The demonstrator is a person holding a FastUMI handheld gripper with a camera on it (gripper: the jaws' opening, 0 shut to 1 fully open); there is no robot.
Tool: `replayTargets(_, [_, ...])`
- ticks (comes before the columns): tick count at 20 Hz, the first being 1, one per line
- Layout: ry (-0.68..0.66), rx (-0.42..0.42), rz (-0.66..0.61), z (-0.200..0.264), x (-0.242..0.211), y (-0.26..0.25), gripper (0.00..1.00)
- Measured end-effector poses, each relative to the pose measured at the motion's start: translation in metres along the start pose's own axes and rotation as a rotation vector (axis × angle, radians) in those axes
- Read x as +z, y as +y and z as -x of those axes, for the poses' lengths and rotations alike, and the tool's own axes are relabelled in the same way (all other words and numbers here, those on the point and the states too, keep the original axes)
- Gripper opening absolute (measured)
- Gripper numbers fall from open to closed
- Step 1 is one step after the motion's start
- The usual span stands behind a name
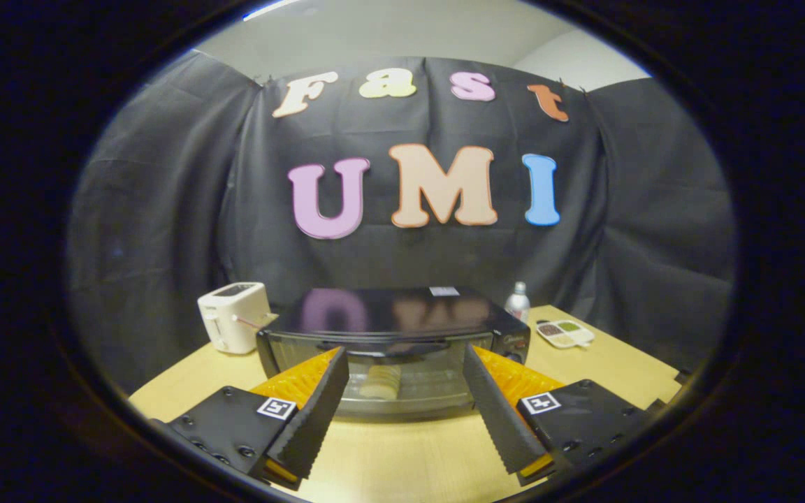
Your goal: Open the toaster oven, put the food inside, and close the toaster oven door.
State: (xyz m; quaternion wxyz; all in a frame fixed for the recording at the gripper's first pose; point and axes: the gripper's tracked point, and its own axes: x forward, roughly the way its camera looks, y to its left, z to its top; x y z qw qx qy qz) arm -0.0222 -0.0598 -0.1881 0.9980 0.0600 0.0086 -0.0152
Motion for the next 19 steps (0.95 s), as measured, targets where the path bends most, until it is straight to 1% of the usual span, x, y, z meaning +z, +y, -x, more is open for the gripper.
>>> replayTargets(2, [-0.069,0.036,0.002,0.007,0.025,0.006,1.00])
replayTargets(3, [-0.100,0.028,0.022,0.010,0.038,0.004,1.00])
replayTargets(5, [-0.112,-0.015,0.082,0.015,0.052,-0.006,1.00])
replayTargets(7, [-0.108,-0.041,0.129,0.016,0.058,-0.005,1.00])
replayTargets(9, [-0.106,-0.037,0.153,0.017,0.062,0.003,1.00])
replayTargets(13, [-0.092,0.002,0.138,0.018,0.061,0.022,1.00])
replayTargets(19, [-0.104,0.023,0.133,0.022,0.068,0.035,1.00])
